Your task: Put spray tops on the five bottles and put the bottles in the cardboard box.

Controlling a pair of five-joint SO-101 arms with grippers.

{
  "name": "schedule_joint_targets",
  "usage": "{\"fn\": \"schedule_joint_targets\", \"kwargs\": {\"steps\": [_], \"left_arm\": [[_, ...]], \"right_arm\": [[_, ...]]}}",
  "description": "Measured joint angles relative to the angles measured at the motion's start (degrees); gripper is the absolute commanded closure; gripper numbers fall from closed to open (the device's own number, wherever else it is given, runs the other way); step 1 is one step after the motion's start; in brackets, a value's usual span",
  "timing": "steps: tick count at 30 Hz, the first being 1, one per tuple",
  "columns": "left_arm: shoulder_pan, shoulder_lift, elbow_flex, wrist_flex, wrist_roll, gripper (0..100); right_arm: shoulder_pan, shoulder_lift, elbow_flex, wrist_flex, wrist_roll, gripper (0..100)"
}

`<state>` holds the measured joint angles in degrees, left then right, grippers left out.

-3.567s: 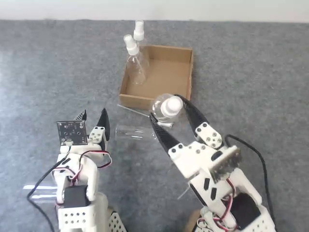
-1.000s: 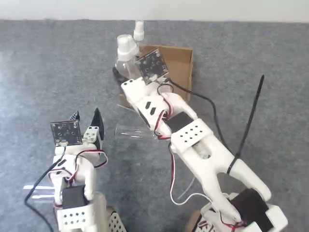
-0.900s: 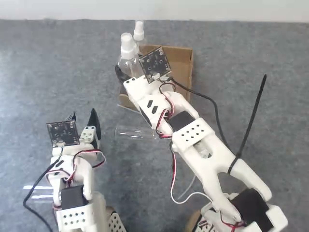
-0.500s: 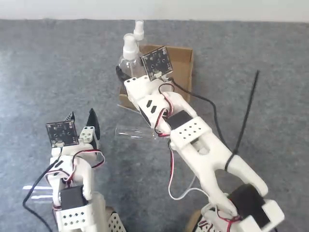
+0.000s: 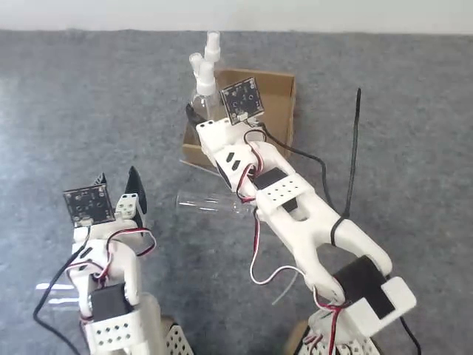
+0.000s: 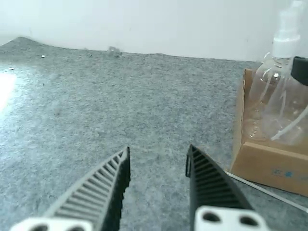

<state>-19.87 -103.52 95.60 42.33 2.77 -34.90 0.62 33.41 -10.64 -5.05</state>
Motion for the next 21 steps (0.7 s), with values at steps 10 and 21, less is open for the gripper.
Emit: {"fn": "schedule_joint_targets", "kwargs": {"steps": [10,21], "left_arm": [[0.0,0.0,0.0,0.0,0.0,82],[0.0,0.0,0.0,0.0,0.0,82]], "right_arm": [[-0.1,4.8,0.1,-2.4,-0.1,95.0],[-0.2,6.3,3.4,-8.1,-0.1,95.0]]}}
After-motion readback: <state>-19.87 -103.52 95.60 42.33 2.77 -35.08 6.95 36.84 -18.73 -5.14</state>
